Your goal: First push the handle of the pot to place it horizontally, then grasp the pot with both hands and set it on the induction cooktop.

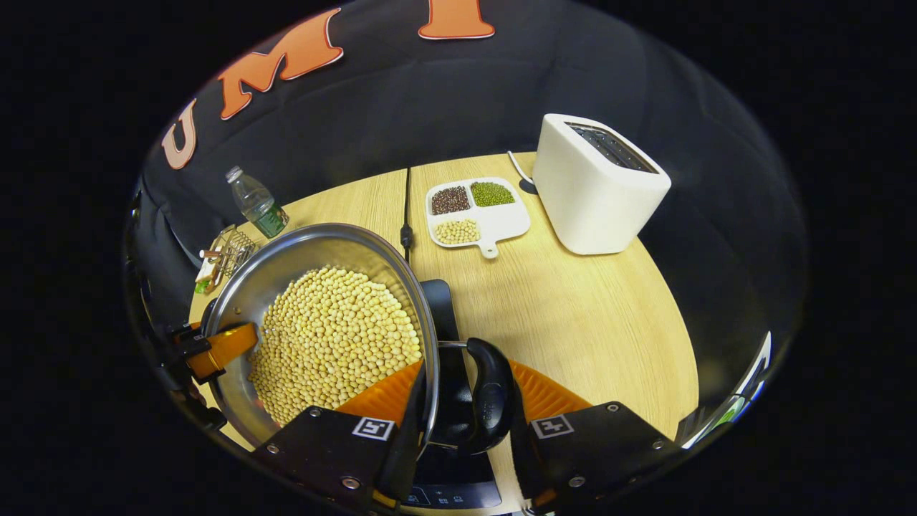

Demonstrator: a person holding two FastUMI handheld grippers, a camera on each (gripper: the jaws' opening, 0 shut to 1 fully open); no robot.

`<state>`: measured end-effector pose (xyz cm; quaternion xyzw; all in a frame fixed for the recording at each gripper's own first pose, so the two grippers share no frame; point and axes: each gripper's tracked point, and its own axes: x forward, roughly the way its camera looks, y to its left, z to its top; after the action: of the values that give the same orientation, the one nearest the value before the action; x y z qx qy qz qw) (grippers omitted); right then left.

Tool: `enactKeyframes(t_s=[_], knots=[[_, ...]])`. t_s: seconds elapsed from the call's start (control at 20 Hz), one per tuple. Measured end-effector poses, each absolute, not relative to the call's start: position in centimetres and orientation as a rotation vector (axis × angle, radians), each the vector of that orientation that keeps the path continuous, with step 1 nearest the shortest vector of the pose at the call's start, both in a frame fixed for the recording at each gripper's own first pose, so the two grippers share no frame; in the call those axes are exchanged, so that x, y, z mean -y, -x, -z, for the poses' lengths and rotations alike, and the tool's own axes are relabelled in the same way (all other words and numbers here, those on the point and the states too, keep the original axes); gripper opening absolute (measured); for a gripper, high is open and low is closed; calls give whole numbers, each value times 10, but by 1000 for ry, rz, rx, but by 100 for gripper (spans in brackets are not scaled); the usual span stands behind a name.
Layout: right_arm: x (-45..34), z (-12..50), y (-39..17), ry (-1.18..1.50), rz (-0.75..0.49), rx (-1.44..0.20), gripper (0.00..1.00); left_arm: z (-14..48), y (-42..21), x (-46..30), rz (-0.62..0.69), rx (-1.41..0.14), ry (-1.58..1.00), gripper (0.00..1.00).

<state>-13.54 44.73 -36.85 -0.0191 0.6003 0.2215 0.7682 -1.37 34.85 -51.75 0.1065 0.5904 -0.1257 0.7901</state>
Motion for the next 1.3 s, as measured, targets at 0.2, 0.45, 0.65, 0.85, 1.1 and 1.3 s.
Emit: enactKeyframes(t_s=[0.2,0.45,0.65,0.85,1.1,1.3], knots=[[-448,369,135,33,-486,-1319,55,521,14,-346,255,-1289,-227,62],[-447,374,139,-40,-468,-1294,55,525,26,-350,255,-1305,-217,64],[-436,367,136,7,-469,-1261,64,522,30,-350,260,-1324,-228,71],[-421,348,137,-18,-462,-1218,81,498,30,-357,247,-1299,-199,70],[-372,300,116,-26,-398,-1093,91,451,20,-371,237,-1208,-160,80],[-315,233,80,-35,-328,-943,90,390,-15,-400,163,-1037,-294,83]])
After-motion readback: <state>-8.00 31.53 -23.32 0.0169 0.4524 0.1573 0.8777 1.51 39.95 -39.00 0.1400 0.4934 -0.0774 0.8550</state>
